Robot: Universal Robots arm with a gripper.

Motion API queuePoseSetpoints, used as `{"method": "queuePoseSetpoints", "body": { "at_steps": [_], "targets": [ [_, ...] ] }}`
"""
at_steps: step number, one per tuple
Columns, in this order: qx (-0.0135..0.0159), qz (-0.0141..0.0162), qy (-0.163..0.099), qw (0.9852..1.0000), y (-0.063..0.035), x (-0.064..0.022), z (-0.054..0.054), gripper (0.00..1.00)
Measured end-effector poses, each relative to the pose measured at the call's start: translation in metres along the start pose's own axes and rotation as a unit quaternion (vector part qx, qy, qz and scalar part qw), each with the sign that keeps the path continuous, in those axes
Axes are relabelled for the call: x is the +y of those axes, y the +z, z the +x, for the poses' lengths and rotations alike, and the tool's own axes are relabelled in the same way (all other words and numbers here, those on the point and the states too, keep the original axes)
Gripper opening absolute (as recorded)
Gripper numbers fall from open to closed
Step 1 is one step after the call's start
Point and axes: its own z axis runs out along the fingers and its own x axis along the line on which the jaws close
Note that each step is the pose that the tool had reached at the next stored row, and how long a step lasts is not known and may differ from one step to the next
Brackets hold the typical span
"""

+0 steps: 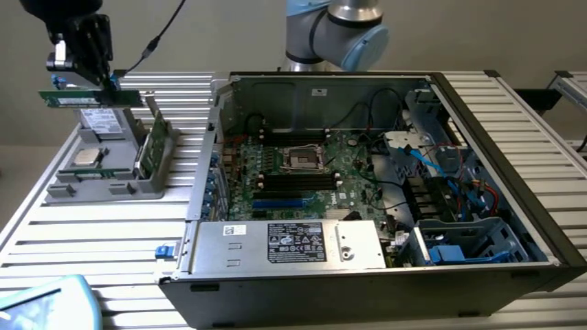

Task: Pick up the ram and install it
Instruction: 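Pick up the ram and move it above insertion slot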

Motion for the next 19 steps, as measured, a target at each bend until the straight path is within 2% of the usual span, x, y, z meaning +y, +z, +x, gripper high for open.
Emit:
{"method": "queuePoseSetpoints", "body": {
  "at_steps": [7,14,19],
  "targets": [
    [-0.0003,-0.0007,0.0,1.0,-0.0209,-0.0304,0.0,0.14],
    [-0.0022,-0.0007,0.0,1.0,-0.0312,-0.0614,0.001,0.14],
    [-0.0051,-0.0006,0.0,1.0,-0.0394,-0.0836,0.001,0.14]
  ]
}}
